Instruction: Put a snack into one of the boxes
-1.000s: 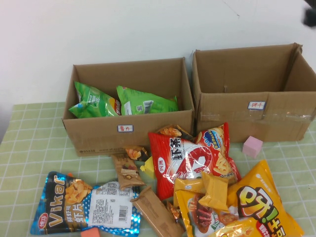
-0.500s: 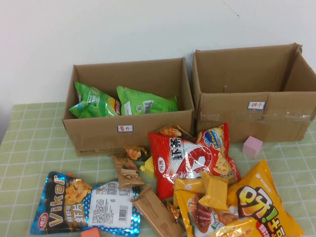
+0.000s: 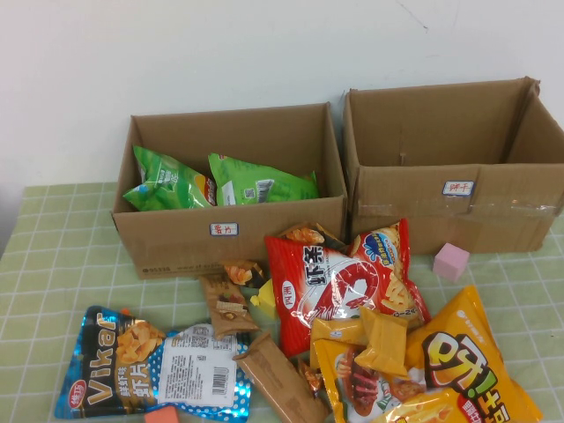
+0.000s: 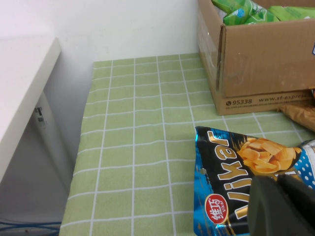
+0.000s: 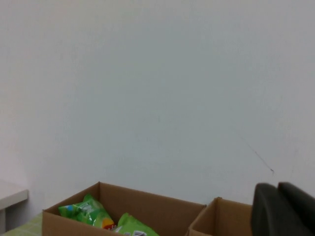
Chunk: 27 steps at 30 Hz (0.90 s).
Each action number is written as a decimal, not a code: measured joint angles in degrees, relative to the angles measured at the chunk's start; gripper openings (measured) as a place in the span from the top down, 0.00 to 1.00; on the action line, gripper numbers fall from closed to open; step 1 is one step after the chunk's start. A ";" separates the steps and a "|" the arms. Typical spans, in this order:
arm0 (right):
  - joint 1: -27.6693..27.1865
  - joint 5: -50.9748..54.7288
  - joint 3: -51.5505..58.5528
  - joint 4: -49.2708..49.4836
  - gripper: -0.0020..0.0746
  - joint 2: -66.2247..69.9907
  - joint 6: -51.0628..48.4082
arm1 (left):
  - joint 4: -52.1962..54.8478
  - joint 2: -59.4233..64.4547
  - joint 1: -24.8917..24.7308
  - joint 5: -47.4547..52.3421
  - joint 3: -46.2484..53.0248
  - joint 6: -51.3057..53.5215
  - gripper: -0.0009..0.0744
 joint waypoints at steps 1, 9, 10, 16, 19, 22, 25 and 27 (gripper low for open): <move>0.00 -0.56 0.11 0.00 0.98 0.00 0.00 | 0.00 0.00 0.00 0.00 0.00 0.00 0.99; 0.00 -7.17 0.24 0.00 0.98 0.00 0.00 | 0.00 0.00 0.00 0.00 0.00 0.00 0.99; 0.00 -8.84 0.24 0.00 0.98 0.00 0.00 | 0.00 0.00 0.00 0.00 0.00 0.00 0.99; 0.00 -14.95 0.24 0.34 0.98 0.00 0.00 | 0.00 0.00 0.00 0.00 0.00 0.12 0.99; 0.00 -17.95 0.24 0.17 0.98 0.00 0.51 | 0.00 0.00 0.00 0.00 0.00 0.12 0.99; 0.00 -22.22 1.31 -15.48 0.98 0.00 8.51 | 0.00 0.00 0.00 0.00 0.00 0.12 0.99; 0.00 -23.69 3.86 -37.69 0.98 -0.13 29.68 | 0.00 0.00 0.00 0.00 0.00 0.12 0.99; 0.00 -21.30 6.03 -52.79 0.98 -1.26 47.70 | 0.00 0.00 0.00 0.00 0.00 0.12 0.99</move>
